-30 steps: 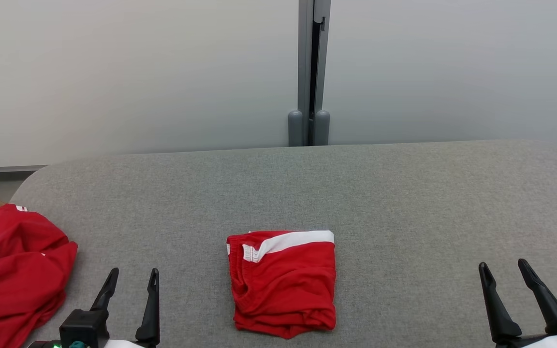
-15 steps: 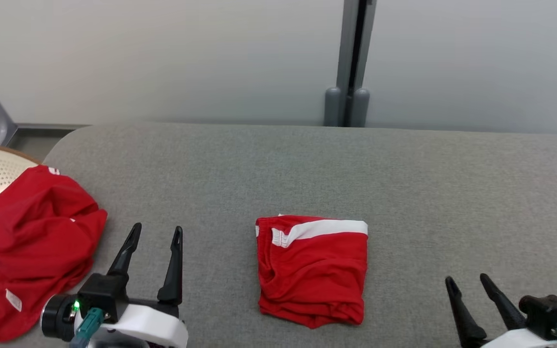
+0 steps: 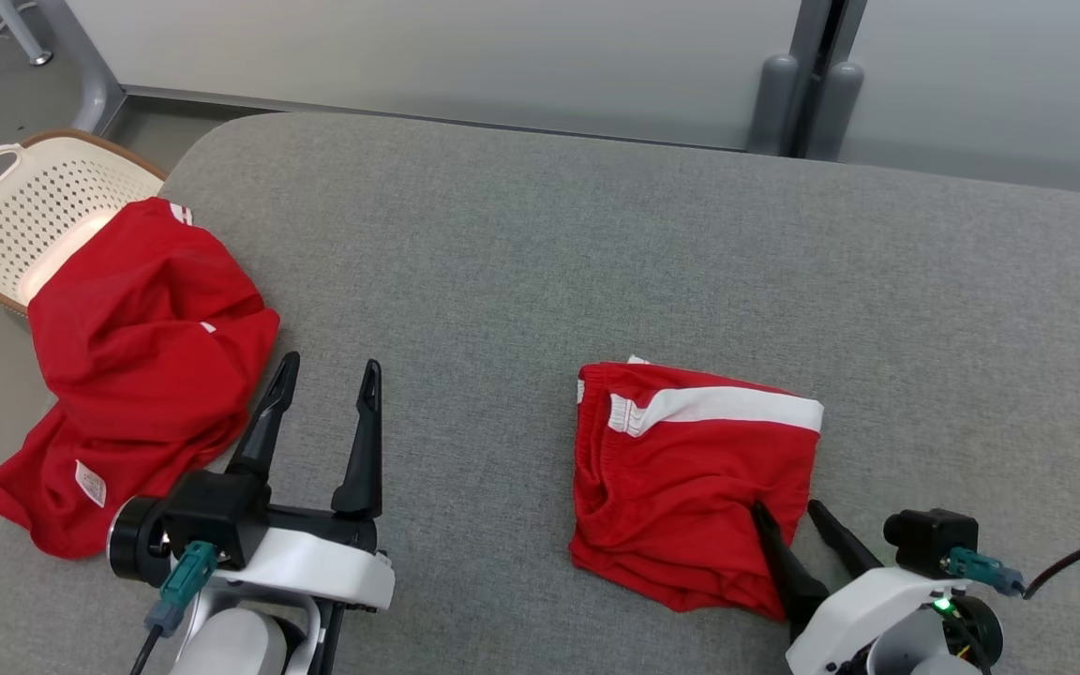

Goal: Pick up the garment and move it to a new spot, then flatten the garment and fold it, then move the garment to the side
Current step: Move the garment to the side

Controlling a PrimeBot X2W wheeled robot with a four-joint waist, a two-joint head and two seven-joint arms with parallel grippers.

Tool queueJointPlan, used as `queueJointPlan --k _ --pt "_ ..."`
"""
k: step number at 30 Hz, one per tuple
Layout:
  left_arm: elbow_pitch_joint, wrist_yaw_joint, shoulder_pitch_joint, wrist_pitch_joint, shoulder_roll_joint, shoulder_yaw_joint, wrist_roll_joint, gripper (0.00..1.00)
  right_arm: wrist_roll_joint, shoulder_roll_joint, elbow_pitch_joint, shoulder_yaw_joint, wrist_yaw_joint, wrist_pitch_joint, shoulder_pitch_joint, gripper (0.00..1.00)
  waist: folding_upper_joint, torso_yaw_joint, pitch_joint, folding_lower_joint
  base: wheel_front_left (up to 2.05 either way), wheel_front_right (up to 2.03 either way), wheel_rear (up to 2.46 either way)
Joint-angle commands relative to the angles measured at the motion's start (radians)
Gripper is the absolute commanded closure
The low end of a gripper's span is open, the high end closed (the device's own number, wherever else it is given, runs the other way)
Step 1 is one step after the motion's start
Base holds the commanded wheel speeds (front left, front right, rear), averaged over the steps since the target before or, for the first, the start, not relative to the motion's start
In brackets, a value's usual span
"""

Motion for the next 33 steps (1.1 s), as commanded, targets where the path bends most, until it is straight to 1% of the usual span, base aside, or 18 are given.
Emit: queueJointPlan --k 1,2,3,4,9,12,15,16,17,21,28,33 --pt "0.005 -0.008 -0.02 -0.007 -0.004 0.009 0.007 0.0 0.028 -0.003 0.042 0.019 0.0 0.02 -0.019 0.0 0.0 0.022 0.02 0.0 0.0 0.0 0.0" --pt "0.007 -0.009 -0.022 -0.009 -0.008 0.01 0.008 0.0 0.042 -0.006 0.061 0.027 0.0 0.024 -0.023 0.4 0.0 0.027 0.023 0.0 0.0 0.0 0.0" --pt "0.009 -0.01 -0.025 -0.011 -0.012 0.012 0.009 0.0 0.055 -0.008 0.072 0.036 0.0 0.025 -0.024 0.65 0.0 0.029 0.025 0.0 0.0 0.0 0.0" --pt "0.011 -0.013 -0.027 -0.011 -0.012 0.016 0.01 0.0 0.063 -0.012 0.083 0.049 0.0 0.026 -0.027 1.0 0.0 0.03 0.026 0.0 0.0 0.0 0.0" --pt "0.005 -0.019 -0.024 -0.013 -0.016 0.028 0.027 0.0 0.086 -0.045 0.087 0.1 0.0 -0.006 -0.046 1.0 0.0 0.012 0.029 0.0 0.0 0.0 0.0" --pt "-0.003 -0.023 -0.016 -0.011 -0.014 0.034 0.042 0.0 0.078 -0.075 0.066 0.123 0.0 -0.031 -0.058 1.0 0.0 -0.021 0.033 0.0 0.0 0.0 0.0" --pt "-0.013 -0.022 -0.015 -0.011 -0.013 0.033 0.06 0.0 0.068 -0.11 0.04 0.144 -0.001 -0.045 -0.066 1.0 0.0 -0.068 0.046 0.0 0.0 0.0 0.0" --pt "-0.013 -0.022 -0.015 -0.011 -0.013 0.033 0.06 0.0 0.068 -0.11 0.04 0.144 -0.001 -0.045 -0.066 1.0 0.0 -0.068 0.046 0.0 0.0 0.0 0.0" --pt "-0.015 -0.025 -0.019 -0.011 -0.015 0.029 0.066 0.0 0.068 -0.12 0.031 0.148 -0.001 -0.051 -0.067 1.0 0.0 -0.084 0.051 0.0 0.0 0.0 0.0" --pt "-0.019 -0.032 -0.042 -0.011 -0.009 0.014 0.093 0.0 0.069 -0.165 0.005 0.175 -0.001 -0.049 -0.081 1.0 0.0 -0.18 0.07 0.0 0.0 0.0 0.0" --pt "-0.013 -0.073 -0.096 0.0 -0.007 -0.042 0.124 0.0 0.091 -0.246 -0.004 0.222 -0.001 -0.044 -0.128 1.0 0.0 -0.364 0.101 0.0 0.0 0.0 0.0" --pt "-0.033 -0.096 -0.145 0.027 0.0 -0.074 0.144 0.0 0.107 -0.294 0.015 0.264 -0.001 -0.051 -0.215 1.0 0.0 -0.477 0.148 0.0 0.0 0.0 0.0"
